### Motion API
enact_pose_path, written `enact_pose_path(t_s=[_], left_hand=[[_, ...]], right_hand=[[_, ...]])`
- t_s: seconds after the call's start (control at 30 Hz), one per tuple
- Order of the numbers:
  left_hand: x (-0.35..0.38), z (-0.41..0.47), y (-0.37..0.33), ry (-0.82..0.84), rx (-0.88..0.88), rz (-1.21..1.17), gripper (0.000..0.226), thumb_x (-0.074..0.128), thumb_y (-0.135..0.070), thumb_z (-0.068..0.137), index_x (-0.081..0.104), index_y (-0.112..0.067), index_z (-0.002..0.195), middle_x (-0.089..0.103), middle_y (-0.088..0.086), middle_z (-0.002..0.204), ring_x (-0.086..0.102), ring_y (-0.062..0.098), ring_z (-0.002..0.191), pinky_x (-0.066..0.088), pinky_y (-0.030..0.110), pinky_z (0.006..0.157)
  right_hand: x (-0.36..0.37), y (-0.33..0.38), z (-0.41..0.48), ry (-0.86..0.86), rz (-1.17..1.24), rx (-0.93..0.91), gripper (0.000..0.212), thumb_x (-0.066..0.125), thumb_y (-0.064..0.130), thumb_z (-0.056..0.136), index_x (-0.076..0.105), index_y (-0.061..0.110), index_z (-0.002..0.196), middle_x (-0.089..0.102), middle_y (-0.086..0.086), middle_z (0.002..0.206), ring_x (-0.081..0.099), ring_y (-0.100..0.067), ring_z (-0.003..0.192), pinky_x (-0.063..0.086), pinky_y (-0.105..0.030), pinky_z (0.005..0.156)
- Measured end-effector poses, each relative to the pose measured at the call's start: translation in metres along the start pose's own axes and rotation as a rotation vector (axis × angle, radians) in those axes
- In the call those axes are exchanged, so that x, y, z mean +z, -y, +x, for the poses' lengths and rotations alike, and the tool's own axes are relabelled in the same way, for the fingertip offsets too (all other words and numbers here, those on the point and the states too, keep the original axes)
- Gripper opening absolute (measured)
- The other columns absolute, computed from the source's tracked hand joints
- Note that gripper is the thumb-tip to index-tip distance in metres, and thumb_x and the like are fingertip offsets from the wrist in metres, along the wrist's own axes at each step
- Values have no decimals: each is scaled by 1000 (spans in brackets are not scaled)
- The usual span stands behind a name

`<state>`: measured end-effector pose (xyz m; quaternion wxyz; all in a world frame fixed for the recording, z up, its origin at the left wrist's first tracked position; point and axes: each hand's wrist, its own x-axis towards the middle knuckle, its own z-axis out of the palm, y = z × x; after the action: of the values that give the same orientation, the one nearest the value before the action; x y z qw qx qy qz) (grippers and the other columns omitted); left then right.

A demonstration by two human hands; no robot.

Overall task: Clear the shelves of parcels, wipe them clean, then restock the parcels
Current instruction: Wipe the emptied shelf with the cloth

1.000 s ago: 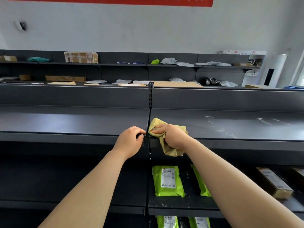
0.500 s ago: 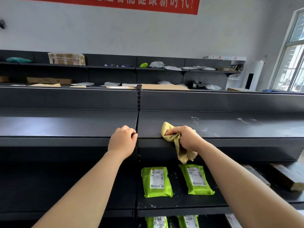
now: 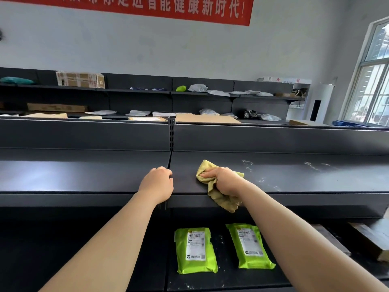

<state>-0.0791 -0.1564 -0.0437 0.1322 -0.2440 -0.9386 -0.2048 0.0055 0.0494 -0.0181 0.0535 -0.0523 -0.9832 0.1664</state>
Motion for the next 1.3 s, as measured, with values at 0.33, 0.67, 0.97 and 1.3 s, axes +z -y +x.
enact_pose_path(t_s=[0.33, 0.67, 0.97, 1.3], left_hand=[[6, 32, 8, 96, 4, -67, 36, 43, -23, 99, 53, -15, 132, 48, 1, 138, 40, 22, 127, 38, 34, 102], [11, 41, 11, 72, 39, -59, 35, 39, -23, 99, 57, -16, 129, 53, 1, 133, 42, 19, 125, 39, 33, 101], [11, 41, 10, 65, 19, -73, 33, 36, -19, 99, 60, -12, 122, 54, -2, 128, 41, 18, 124, 37, 30, 98], [12, 43, 9, 120, 20, -98, 35, 37, -13, 97, 57, -12, 126, 48, 2, 137, 42, 23, 125, 40, 35, 100]], right_hand=[[9, 35, 65, 95, -67, -85, 76, 29, -11, 89, 46, 43, 139, 36, 4, 151, 52, -22, 110, 42, -25, 76], [10, 44, 110, 165, -224, -116, 72, 37, -7, 93, 27, 34, 151, 27, -3, 156, 44, -26, 130, 41, -33, 99], [4, -18, 107, -58, -48, 142, 43, 35, 7, 94, 37, 19, 135, 54, -12, 123, 51, -31, 112, 45, -46, 96], [11, -33, 91, -4, -94, 68, 41, 29, 35, 101, 46, 36, 139, 39, 2, 152, 33, -27, 139, 28, -45, 112]])
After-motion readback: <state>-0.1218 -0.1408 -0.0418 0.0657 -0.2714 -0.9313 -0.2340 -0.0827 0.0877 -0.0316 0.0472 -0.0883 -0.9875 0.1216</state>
